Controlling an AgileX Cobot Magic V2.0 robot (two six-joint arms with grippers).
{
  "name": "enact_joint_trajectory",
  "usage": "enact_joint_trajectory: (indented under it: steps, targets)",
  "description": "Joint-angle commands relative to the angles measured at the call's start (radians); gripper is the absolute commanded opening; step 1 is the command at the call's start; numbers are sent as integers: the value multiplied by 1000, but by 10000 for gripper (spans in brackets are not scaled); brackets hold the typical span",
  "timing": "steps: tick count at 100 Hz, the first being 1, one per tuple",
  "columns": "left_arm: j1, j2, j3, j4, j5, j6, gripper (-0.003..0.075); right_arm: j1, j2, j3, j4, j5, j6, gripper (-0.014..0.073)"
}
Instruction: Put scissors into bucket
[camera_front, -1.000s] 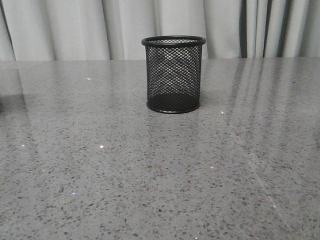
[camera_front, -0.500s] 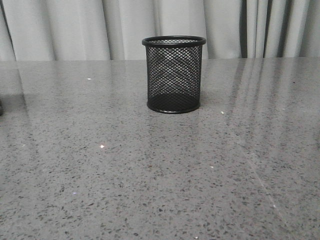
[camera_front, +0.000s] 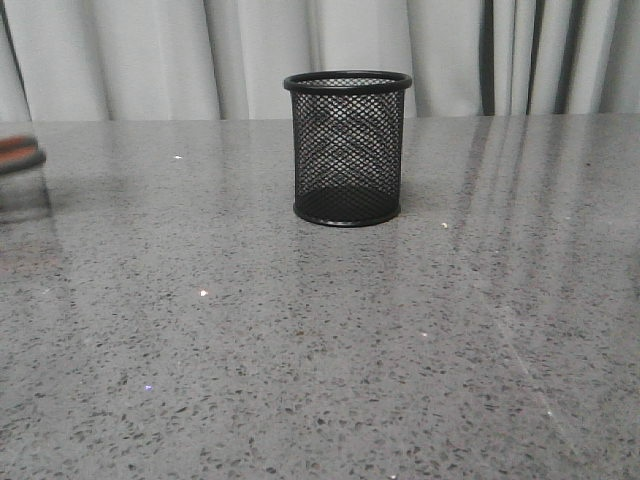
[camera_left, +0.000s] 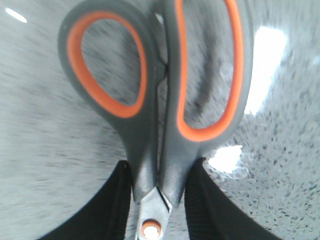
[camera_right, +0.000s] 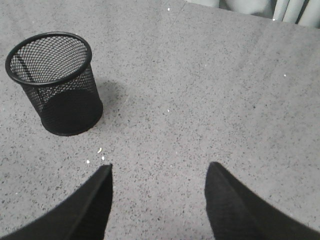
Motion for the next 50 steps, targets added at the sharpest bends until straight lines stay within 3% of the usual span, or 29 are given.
enact_joint_trajectory:
  steps: [1, 28, 50]
  targets:
    - [-2, -74, -67, -61, 17, 0, -19, 0, 5, -41, 12, -99, -9, 374]
    - [-39, -132, -138, -165, 34, 23, -19, 0, 109, -238, 121, -12, -13, 374]
    - [-164, -156, -186, -167, 43, 27, -19, 0, 315, -495, 485, 154, -210, 374]
